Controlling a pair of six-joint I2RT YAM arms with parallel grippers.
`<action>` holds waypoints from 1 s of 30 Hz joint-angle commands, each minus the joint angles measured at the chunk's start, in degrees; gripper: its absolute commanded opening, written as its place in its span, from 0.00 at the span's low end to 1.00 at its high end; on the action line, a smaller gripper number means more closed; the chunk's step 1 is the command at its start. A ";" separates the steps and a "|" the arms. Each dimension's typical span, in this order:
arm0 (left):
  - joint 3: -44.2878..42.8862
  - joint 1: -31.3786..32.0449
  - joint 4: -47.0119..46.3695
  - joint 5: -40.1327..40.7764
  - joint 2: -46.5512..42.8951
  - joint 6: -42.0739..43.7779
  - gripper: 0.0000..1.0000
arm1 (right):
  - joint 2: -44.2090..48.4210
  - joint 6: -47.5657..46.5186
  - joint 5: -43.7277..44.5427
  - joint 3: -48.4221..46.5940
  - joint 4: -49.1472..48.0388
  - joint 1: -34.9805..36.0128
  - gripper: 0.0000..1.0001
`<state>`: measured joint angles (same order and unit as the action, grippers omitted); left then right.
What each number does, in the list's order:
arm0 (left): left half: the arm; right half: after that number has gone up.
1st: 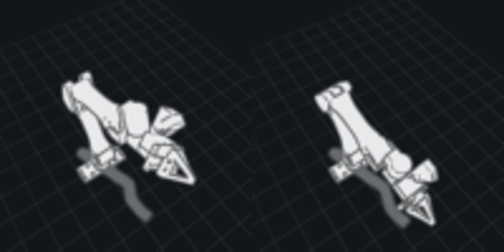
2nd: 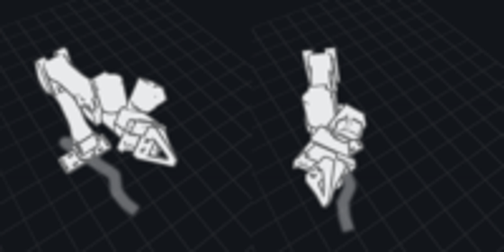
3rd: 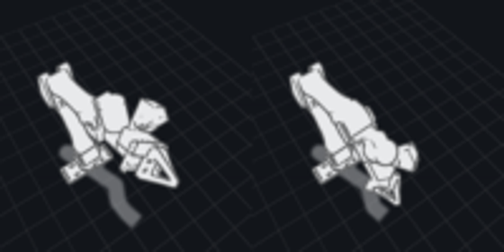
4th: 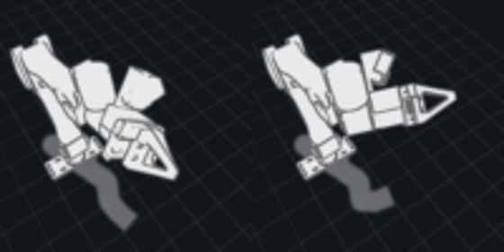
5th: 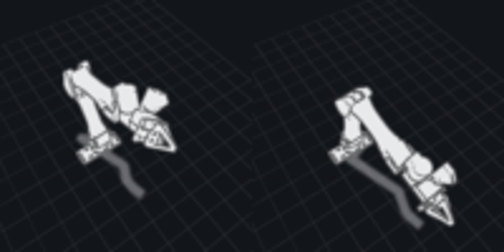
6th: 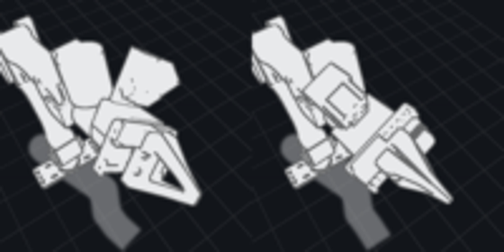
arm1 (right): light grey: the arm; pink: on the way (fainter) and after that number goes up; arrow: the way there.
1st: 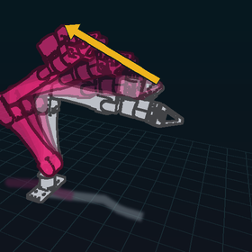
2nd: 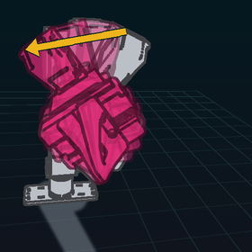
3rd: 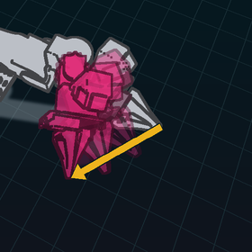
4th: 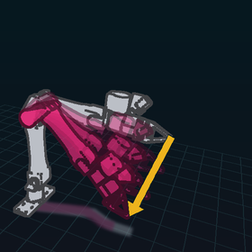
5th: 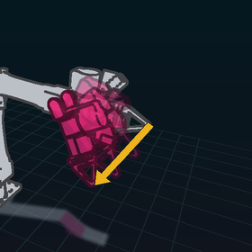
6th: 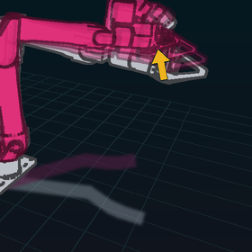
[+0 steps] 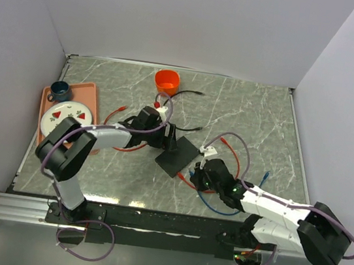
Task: Insert the plug into the switch port
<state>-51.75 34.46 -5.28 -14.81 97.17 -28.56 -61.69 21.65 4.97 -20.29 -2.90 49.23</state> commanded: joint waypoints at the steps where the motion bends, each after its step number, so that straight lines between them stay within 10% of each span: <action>1: -1.78 -0.09 -3.59 -5.48 3.55 2.10 0.82 | -4.04 0.85 -0.67 -1.94 -4.14 -0.19 0.00; 30: -6.78 2.37 -2.72 -9.63 8.65 5.88 0.76 | -14.87 1.20 3.73 -8.80 2.54 -0.28 0.00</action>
<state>-55.90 35.99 -9.02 -24.08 105.38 -23.53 -76.27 21.89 5.10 -27.77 -2.09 49.23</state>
